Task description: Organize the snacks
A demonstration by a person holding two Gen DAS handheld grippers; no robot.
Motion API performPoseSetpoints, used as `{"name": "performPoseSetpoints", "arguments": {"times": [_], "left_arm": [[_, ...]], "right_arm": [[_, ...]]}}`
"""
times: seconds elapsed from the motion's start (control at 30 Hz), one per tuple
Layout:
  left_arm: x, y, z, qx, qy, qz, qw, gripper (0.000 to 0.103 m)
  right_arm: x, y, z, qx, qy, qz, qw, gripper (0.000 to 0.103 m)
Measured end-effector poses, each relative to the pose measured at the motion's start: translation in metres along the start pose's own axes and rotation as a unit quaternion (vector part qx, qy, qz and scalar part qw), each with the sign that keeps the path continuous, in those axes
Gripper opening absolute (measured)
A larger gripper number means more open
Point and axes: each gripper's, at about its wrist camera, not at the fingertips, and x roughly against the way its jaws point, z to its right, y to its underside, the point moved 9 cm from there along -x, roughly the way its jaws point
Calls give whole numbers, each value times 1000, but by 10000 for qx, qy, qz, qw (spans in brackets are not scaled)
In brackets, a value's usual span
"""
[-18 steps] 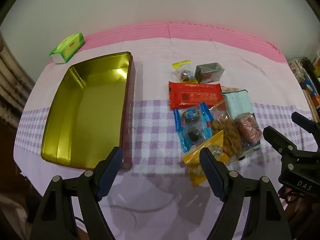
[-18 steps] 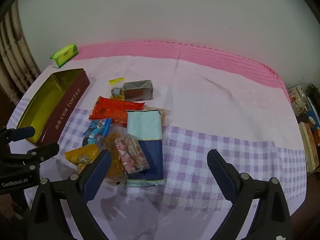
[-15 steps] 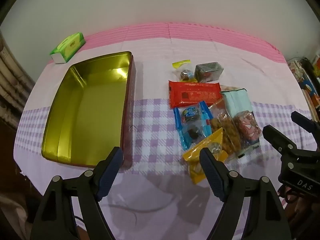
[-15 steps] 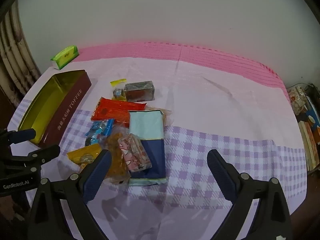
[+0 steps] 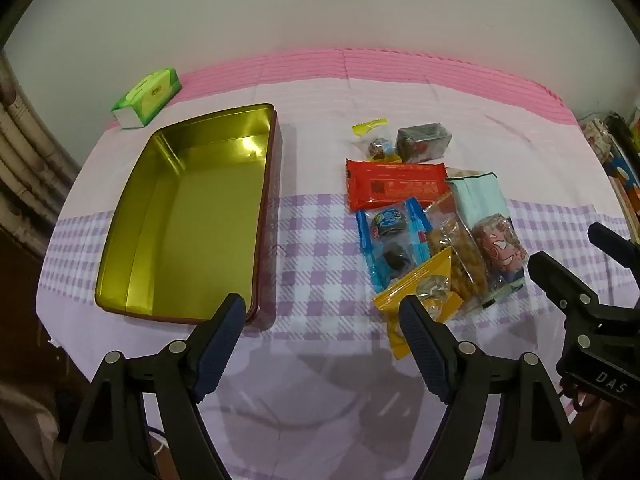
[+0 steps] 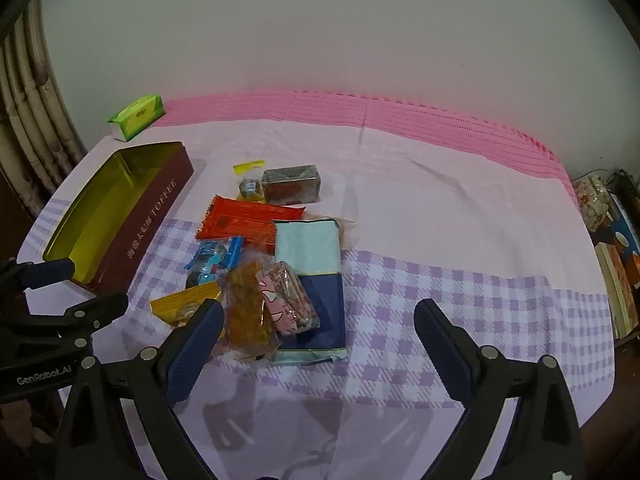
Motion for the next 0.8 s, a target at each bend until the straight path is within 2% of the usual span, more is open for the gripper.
{"name": "performPoseSetpoints", "arguments": {"times": [0.8], "left_arm": [[-5, 4, 1, 4, 30, -133, 9999, 79]], "right_arm": [[-4, 6, -7, -88, -180, -22, 9998, 95]]}}
